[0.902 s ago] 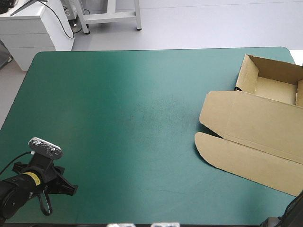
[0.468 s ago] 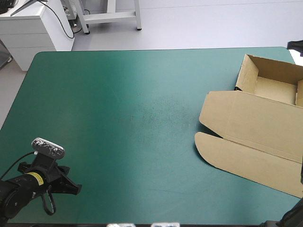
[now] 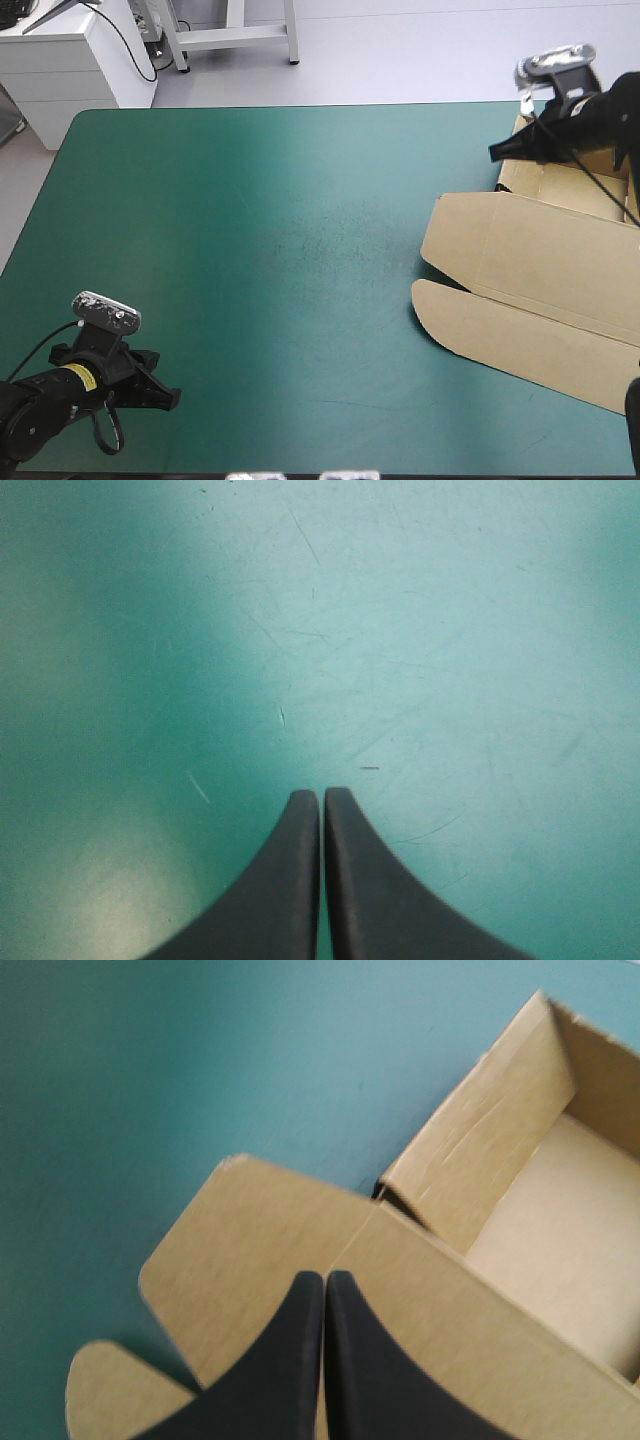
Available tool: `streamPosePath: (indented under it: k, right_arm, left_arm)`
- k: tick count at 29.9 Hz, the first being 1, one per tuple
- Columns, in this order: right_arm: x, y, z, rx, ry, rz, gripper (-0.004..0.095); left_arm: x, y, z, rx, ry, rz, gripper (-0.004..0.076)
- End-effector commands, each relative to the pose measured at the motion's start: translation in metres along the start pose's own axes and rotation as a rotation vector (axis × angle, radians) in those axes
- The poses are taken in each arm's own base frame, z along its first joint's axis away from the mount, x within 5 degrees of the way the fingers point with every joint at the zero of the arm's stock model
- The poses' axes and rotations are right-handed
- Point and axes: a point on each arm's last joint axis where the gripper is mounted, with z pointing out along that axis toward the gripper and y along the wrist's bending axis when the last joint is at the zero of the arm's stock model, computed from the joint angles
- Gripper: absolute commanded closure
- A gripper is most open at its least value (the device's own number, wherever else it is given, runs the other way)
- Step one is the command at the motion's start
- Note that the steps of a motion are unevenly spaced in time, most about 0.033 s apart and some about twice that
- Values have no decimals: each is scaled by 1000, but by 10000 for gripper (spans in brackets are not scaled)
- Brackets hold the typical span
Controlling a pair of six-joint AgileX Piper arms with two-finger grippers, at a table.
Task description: Fold the box
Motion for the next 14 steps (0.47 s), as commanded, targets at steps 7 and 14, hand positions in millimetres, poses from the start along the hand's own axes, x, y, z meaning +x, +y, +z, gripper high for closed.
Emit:
streamPosePath:
  k: [7,14]
  right_arm:
    - [88,34,-18,-42,32,-34,919]
    - [162,51,-24,-59,32,-10,920]
  left_arm:
    - [1,-1,6,7,-13,-10,731]
    - [7,0,17,6,-30,-7,731]
